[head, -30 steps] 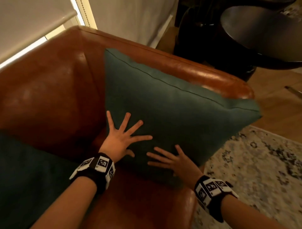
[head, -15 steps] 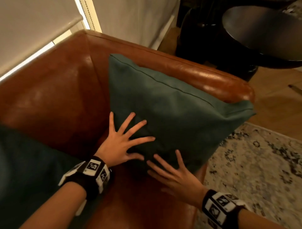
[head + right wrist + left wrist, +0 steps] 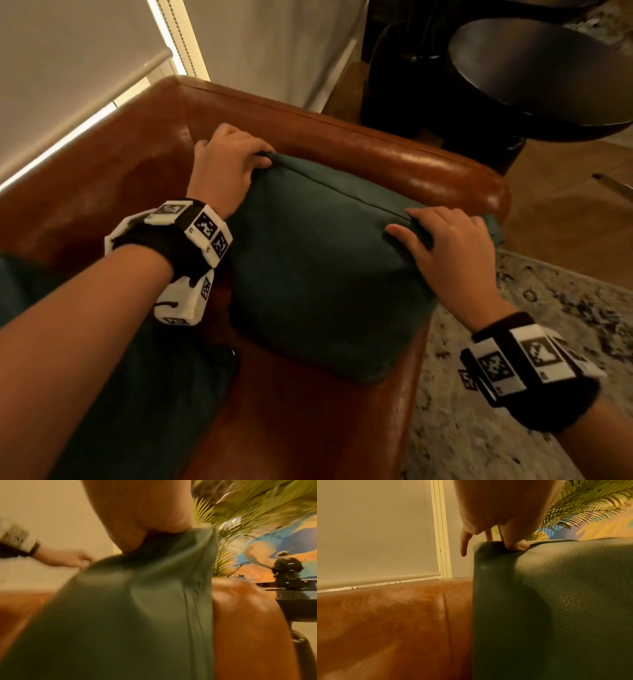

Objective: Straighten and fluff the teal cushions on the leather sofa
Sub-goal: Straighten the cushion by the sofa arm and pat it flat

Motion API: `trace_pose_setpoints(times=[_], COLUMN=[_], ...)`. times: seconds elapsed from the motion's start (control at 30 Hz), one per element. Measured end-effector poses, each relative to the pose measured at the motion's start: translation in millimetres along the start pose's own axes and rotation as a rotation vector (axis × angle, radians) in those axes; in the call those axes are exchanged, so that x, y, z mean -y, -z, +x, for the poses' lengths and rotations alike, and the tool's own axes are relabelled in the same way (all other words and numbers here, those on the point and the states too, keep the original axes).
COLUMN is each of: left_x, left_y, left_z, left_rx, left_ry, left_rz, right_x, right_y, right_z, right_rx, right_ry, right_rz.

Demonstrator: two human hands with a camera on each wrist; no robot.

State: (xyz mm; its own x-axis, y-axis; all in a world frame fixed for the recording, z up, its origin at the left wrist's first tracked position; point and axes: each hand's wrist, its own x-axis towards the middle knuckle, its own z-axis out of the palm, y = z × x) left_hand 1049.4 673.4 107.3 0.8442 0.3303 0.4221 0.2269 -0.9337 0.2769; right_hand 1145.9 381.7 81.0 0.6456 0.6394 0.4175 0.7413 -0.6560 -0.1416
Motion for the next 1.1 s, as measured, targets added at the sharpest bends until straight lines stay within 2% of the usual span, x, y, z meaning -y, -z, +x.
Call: trace_pose_setpoints(times=[0.13,0.23,0.3,0.4,0.43,0.5,0.57,0.6,0.73,0.87,0.93,1.0,1.03,1.07,1.1], left_x=[-5,-2,-3,11,19,32,33,34,36,33,27,13,4,-4,-11], left_y=[7,14,14,17,20,29,34,34,35,29,18,2,-6,-14,-23], left_z=[3,13,19,18,16,13,11,11,11,2,-6,-26,-42,-64,-87], left_rx=[-0.047,-0.036,-0.039,-0.057,-0.017,0.165,0.303,0.304,0.112,0.009,-0.045,-0.151,-0.200,-0.195,-0.122], left_ry=[-0.057,-0.141,-0.112,0.048,0.056,0.028,0.021,0.026,0.176,0.154,0.253,0.330,0.306,0.249,0.166], left_rz=[0.096,0.151,0.128,0.066,0.034,-0.039,-0.068,-0.043,0.103,0.159,0.077,-0.086,-0.135,-0.151,-0.152], right_x=[-13,-22,-30,-49,-56,-69,-73,-72,-60,-50,-38,-14,4,22,38], right_y=[2,19,26,21,17,12,8,8,10,8,7,8,6,0,-8], right_z=[15,34,39,24,15,-1,-5,-4,-2,-1,-5,-20,-32,-46,-59], right_rx=[-0.130,-0.211,-0.166,0.020,0.073,0.110,0.074,0.045,-0.118,-0.220,-0.261,-0.315,-0.300,-0.241,-0.154], right_ry=[0.164,0.166,0.123,0.093,0.077,0.037,-0.006,-0.029,-0.149,-0.178,-0.207,-0.141,-0.034,0.109,0.252], right_rz=[0.033,0.001,-0.042,-0.132,-0.142,-0.071,0.097,0.182,0.336,0.298,0.194,0.125,0.116,0.089,0.027])
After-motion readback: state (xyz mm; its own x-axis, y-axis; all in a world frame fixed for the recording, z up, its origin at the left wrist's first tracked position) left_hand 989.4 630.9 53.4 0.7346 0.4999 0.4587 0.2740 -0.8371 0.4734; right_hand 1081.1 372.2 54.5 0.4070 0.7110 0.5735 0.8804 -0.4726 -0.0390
